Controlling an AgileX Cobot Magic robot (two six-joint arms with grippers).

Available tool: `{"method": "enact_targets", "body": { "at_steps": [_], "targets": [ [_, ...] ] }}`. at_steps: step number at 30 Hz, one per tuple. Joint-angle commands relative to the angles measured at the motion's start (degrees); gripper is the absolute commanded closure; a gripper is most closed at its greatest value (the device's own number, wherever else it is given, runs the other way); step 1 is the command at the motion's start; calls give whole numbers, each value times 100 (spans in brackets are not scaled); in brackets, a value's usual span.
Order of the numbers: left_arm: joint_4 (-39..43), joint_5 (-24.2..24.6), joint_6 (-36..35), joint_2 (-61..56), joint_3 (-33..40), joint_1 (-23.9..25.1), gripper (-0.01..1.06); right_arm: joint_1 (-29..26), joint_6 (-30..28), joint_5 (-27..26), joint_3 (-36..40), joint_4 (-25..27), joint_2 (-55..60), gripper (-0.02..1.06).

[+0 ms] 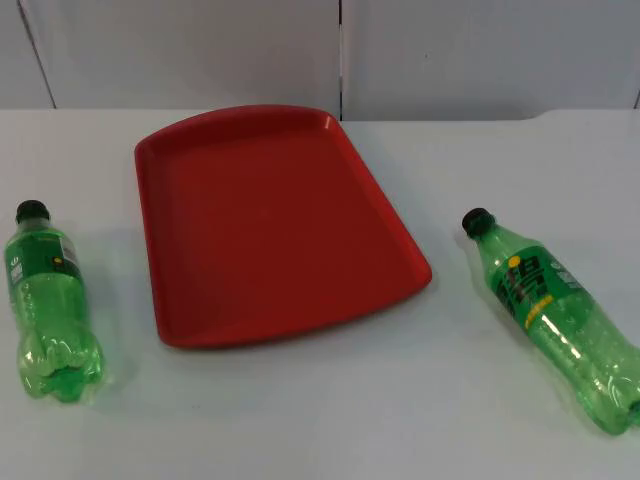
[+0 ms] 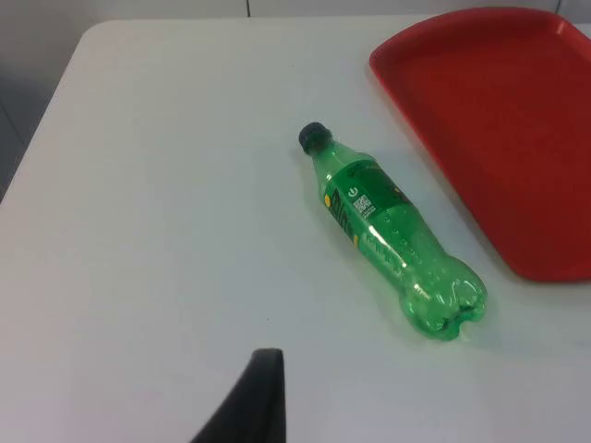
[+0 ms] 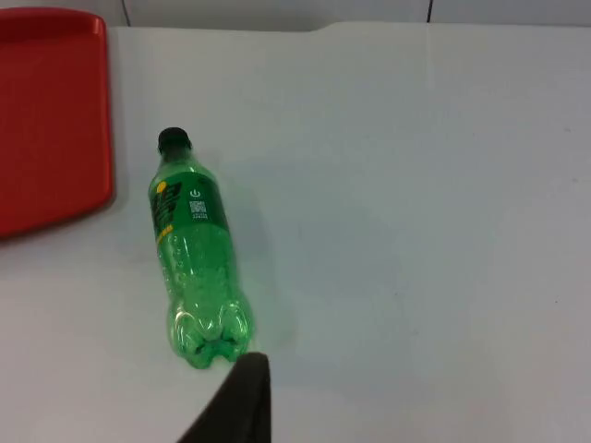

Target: Place the bottle upright on the tray.

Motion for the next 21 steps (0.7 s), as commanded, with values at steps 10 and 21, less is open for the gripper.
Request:
{"method": "enact_targets", "body": {
  "at_steps": [10,21],
  "targets": [
    [-8,-17,0,-24,22,-4,0,-62,-45,-39,-5,8,-17,-1],
    [-8,-17,0,-24,22,-4,0,-62,-45,-39,-5,8,-17,-1]
  ]
}}
